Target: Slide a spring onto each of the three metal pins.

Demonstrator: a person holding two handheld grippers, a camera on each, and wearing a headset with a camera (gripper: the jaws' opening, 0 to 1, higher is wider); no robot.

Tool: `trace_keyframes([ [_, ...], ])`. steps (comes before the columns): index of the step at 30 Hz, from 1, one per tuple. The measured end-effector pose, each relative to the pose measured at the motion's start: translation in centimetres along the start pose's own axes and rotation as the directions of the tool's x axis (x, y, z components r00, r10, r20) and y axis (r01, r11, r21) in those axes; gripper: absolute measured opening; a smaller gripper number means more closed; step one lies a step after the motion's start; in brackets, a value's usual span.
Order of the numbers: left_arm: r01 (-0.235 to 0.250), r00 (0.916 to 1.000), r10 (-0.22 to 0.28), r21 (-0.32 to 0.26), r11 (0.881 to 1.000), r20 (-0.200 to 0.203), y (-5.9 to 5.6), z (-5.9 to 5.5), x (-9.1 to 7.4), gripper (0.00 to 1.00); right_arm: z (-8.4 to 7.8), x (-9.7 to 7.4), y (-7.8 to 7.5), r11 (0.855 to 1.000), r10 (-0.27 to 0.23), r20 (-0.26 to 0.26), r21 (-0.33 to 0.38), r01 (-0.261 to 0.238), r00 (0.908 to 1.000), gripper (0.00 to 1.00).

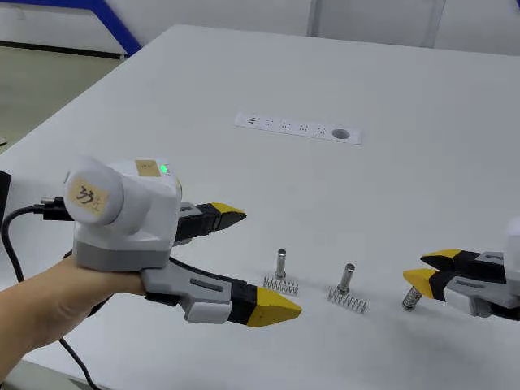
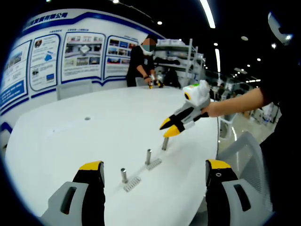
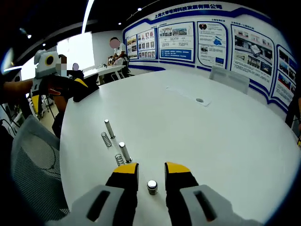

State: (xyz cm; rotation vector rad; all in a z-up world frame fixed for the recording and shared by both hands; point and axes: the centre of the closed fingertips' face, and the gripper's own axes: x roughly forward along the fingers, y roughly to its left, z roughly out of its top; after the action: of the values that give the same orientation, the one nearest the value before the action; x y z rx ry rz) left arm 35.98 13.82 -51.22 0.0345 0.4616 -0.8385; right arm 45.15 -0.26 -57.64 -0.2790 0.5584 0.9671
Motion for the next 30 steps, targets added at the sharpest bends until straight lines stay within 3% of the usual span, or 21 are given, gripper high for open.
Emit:
trace_keyframes([
  [3,0.001,1.0,-0.001,0.001,1.0,0.003,-0.1,0.1,0.0,0.91,1.4,0.3,1.7,0.999,0.033,0.038,0.002,-0.033,0.9987,0.23],
  [5,0.001,1.0,-0.001,0.002,1.0,0.003,-0.1,0.1,0.0,0.91,1.6,0.9,3.3,0.997,0.069,0.033,-0.028,-0.068,0.9971,0.23],
  [7,0.001,1.0,-0.001,0.002,1.0,0.003,-0.1,0.0,-0.1,0.9,0.9,1.7,4.8,0.992,0.105,-0.005,-0.066,-0.105,0.9945,0.23],
  [10,0.003,1.0,-0.003,-0.001,1.0,0.003,-0.3,-0.1,-0.3,0.9,-0.9,3.0,5.8,0.985,0.124,-0.072,-0.11,-0.131,0.9897,0.23],
  [13,0.002,1.0,-0.002,-0.001,1.0,0.004,-0.3,-0.2,-0.6,0.9,-2.5,4.1,6.0,0.979,0.101,-0.137,-0.163,-0.123,0.9853,0.23],
  [22,-0.003,1.0,0.003,-0.009,1.0,-0.002,0.0,-0.6,-0.9,0.9,-4.3,6.1,5.7,0.982,0.082,-0.199,-0.149,-0.113,0.9766,0.23],
  [30,0.009,1.0,-0.009,-0.013,1.0,-0.002,-0.1,-0.6,-0.8,0.9,-6.0,6.7,5.0,0.989,0.056,-0.249,-0.118,-0.088,0.9668,0.22],
])
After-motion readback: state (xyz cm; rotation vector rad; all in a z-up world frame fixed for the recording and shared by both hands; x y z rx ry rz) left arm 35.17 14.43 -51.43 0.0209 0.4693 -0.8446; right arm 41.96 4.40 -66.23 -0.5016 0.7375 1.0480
